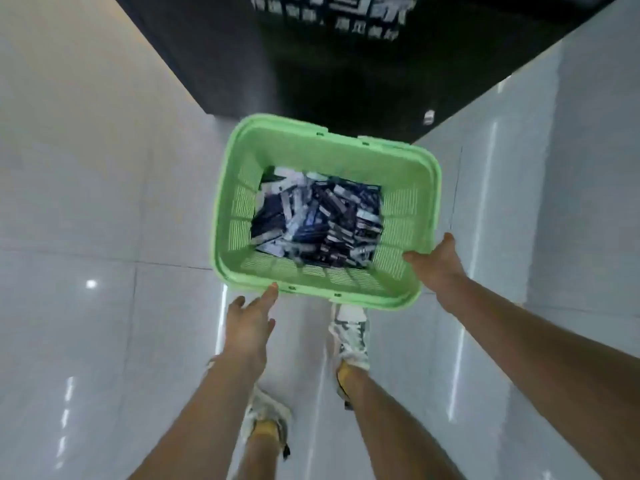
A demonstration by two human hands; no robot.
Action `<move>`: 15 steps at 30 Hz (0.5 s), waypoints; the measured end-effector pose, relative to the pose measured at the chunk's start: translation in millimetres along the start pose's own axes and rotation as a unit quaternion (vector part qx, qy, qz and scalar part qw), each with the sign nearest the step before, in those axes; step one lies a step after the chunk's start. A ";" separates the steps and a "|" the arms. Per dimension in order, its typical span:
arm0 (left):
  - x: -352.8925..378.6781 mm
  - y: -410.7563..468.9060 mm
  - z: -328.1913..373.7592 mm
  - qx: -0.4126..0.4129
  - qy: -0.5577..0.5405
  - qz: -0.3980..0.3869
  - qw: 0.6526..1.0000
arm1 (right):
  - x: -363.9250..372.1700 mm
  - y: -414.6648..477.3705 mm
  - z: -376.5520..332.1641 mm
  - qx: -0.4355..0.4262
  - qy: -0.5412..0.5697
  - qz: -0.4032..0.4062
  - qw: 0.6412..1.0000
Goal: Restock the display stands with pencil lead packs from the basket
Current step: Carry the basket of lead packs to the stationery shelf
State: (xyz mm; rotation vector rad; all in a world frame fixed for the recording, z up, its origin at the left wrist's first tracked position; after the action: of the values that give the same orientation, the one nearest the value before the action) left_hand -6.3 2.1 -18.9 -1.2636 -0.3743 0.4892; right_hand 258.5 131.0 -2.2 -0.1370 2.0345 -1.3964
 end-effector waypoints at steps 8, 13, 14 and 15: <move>72.0 48.4 -24.7 -0.042 -0.276 -0.030 0.960 | 18.6 50.5 24.0 -0.023 0.046 0.084 0.995; 31.5 38.0 14.0 -0.006 -0.205 0.031 0.978 | 33.6 4.8 14.9 -0.038 0.059 0.030 0.997; 17.2 31.7 23.8 0.003 -0.190 0.042 0.981 | 37.2 -8.3 8.0 -0.045 0.047 0.016 0.998; 0.9 21.7 32.4 0.012 -0.178 0.054 0.983 | 40.9 -22.1 -1.0 -0.050 0.029 0.002 0.998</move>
State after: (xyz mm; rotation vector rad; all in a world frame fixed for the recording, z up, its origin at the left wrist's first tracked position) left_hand -25.6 33.7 -31.2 -1.1759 -0.5997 0.8138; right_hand 220.1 104.8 -1.6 -0.1366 2.1520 -1.3098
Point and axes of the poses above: each hand's wrist, its own y-axis towards the middle knuckle, its own x-axis out of the palm, z = x × y, the point moved 2 cm from there along y, towards the middle knuckle, and after that the axes turned 12 degrees about -z, right-handed, at the moved point
